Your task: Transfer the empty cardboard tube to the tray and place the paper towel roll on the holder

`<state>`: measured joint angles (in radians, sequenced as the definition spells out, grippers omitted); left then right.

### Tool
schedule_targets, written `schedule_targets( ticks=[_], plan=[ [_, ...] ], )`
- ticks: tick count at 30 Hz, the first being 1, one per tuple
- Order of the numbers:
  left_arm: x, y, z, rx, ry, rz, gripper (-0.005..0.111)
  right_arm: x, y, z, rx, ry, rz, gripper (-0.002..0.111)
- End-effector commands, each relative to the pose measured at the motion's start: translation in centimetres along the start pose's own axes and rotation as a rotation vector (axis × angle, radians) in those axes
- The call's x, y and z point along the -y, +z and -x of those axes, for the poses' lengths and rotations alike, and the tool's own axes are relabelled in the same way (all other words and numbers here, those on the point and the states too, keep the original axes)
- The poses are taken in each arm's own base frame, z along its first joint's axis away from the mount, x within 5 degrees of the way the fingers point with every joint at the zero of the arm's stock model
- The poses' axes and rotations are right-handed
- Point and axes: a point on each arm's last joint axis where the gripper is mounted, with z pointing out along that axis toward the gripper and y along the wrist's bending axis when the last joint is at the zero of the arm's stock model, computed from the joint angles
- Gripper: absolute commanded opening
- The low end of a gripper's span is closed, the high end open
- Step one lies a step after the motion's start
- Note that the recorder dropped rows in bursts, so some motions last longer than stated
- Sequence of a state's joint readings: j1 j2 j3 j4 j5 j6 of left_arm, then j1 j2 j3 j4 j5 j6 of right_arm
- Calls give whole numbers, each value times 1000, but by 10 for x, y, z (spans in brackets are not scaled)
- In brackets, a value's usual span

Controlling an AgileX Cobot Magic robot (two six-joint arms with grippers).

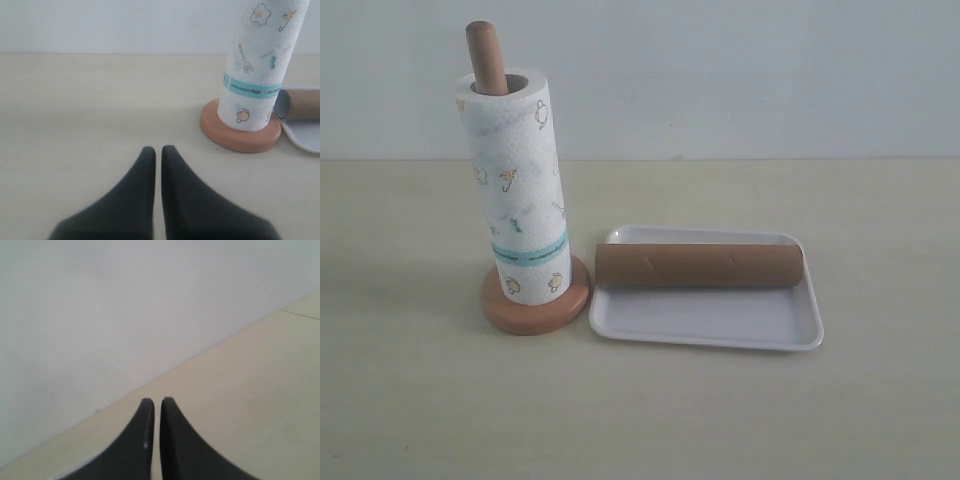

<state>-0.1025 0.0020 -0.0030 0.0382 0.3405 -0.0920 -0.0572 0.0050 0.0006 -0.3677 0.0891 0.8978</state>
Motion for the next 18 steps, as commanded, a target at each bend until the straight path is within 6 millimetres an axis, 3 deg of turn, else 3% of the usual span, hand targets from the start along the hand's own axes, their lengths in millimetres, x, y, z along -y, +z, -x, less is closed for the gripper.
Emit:
schedule_targets(
  ticks=[1,5,10,18],
  plan=[
    [0,0,0,4,9,4,4,7,-1,-5,-55,-64,-73,5],
    [0,0,0,4,9,4,4,10,-1,-9,-112,-219,-98,5],
    [0,0,0,4,9,4,4,5,-2,-17,-196,-438,-9,5],
    [0,0,0,4,9,4,4,5,-3,-23,-259,-472,1,5]
  ],
)
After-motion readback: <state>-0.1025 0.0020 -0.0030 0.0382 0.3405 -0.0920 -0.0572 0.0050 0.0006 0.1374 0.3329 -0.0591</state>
